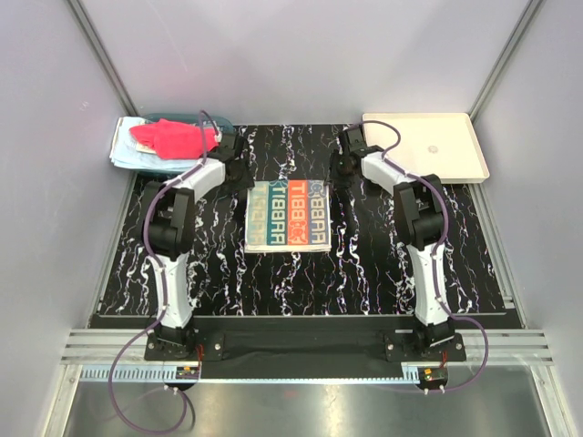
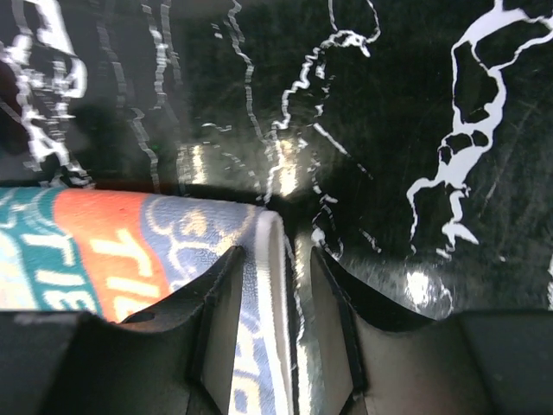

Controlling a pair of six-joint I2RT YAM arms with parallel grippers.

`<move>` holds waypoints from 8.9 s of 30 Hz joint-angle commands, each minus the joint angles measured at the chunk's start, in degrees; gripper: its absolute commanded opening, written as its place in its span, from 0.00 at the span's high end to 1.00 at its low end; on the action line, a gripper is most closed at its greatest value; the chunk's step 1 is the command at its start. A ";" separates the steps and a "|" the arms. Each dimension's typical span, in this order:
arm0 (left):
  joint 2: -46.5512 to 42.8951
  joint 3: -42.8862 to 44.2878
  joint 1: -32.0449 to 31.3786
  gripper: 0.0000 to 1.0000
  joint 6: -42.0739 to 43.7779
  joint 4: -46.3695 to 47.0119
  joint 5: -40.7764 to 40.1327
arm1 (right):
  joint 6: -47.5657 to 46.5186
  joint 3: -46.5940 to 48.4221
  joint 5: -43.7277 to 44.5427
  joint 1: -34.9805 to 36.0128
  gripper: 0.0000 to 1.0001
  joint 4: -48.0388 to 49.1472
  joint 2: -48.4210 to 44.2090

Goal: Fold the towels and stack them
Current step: Fold the towel

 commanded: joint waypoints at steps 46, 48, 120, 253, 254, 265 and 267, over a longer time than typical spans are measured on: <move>4.25 -4.48 2.66 0.83 -4.67 22.01 9.40 | -0.11 1.99 -0.75 -0.52 0.93 5.38 4.73; 3.72 -4.66 2.84 0.88 -4.50 23.41 10.29 | -0.55 2.07 -0.83 -0.61 0.94 5.82 4.46; -35.83 -52.65 -0.41 1.00 -8.80 42.84 7.91 | 7.88 -49.25 0.75 6.24 1.00 31.75 -34.21; -32.76 -41.05 -10.26 1.00 -8.10 16.04 -5.97 | 14.74 -53.47 -0.31 9.67 0.98 31.32 -34.12; -33.02 -40.96 -10.26 1.00 -8.10 15.95 -5.88 | 14.65 -53.47 -0.05 9.58 0.98 31.14 -34.47; -39.26 -39.99 -10.17 1.00 -7.57 12.79 -6.41 | 14.30 -53.03 0.48 9.67 0.99 28.50 -39.57; -39.96 -40.17 -10.17 1.00 -7.49 12.35 -6.41 | 14.30 -53.30 0.40 9.67 0.98 28.33 -40.36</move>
